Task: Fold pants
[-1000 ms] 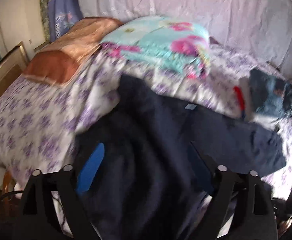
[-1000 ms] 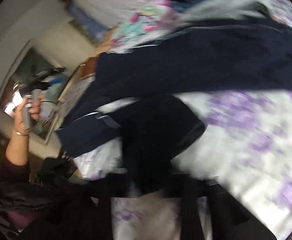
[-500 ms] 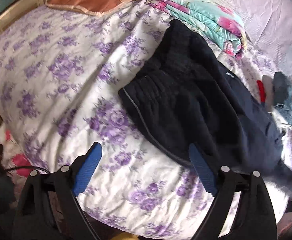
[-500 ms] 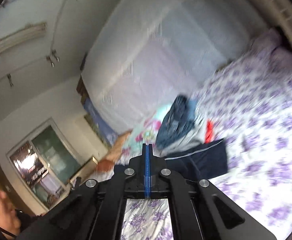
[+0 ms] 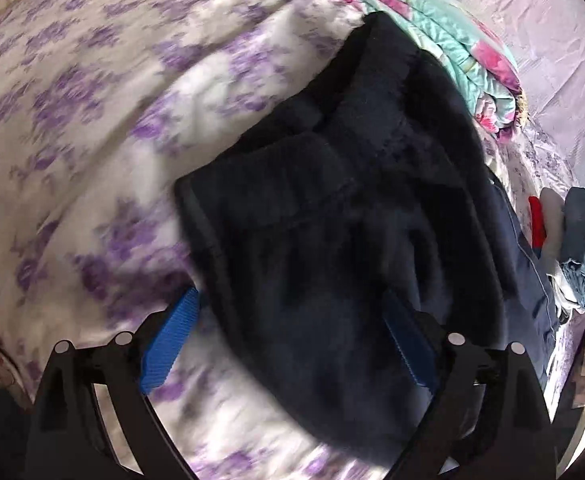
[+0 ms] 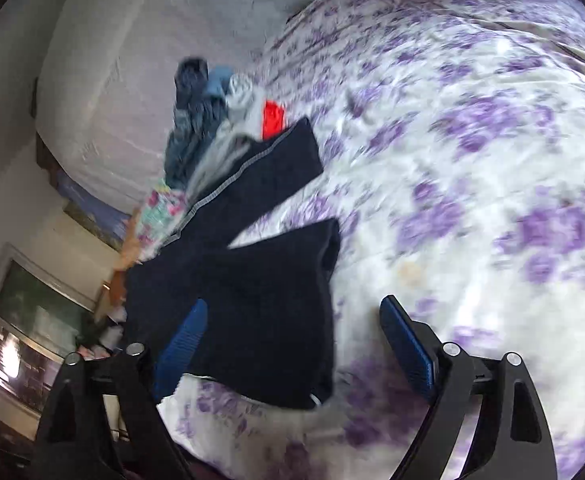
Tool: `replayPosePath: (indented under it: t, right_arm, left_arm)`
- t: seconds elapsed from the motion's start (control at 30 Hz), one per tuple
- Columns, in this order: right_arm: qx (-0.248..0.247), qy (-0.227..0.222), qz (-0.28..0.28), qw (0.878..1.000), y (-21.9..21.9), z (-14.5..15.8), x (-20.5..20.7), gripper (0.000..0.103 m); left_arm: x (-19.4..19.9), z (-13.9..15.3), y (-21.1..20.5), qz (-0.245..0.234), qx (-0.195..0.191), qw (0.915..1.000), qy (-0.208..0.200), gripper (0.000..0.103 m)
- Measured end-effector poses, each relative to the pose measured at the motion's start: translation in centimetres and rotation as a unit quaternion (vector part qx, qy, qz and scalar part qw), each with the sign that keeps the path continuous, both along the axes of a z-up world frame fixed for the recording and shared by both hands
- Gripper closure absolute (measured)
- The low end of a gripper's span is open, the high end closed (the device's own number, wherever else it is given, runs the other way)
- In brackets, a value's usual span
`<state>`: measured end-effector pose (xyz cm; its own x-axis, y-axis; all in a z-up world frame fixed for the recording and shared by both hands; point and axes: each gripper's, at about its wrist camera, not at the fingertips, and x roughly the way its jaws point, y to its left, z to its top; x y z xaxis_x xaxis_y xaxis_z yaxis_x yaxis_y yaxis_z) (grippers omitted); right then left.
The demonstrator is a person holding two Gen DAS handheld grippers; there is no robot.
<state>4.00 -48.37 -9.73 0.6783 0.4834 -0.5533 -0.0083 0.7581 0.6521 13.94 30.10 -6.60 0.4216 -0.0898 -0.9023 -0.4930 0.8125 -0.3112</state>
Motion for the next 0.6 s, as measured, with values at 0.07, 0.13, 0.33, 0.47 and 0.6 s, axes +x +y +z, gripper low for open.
replayPosePath:
  t: [0.07,0.13,0.33,0.47,0.6]
  right_arm:
    - [-0.023,-0.009,0.009,1.000,1.7,-0.2,-0.7,0.003]
    - [-0.017,-0.001,0.027,0.999,2.7,-0.5,-0.3,0.003]
    - [0.030,-0.012,0.080,0.996,2.8,0.4,2.0,0.097]
    - [0.034,-0.044,0.046,0.997,-0.4,4.4,2.8,0.098]
    - [0.013,-0.100,0.048,0.994,-2.6,9.2,-0.3,0.098]
  left_arm:
    - [0.6,0.5,-0.5,-0.001,0.010,1.0000,0.000,0.025]
    - [0.4,1.1,-1.0,0.000,0.021,0.9998,-0.006,0.065]
    - [-1.3,2.8,-2.4,-0.022,0.018,0.9988,-0.041,0.087]
    - [-3.0,6.1,-1.8,0.007,-0.015,0.9958,-0.090,0.088]
    - [-7.5,9.9,-2.3,0.019,-0.019,0.9919,-0.124,0.088]
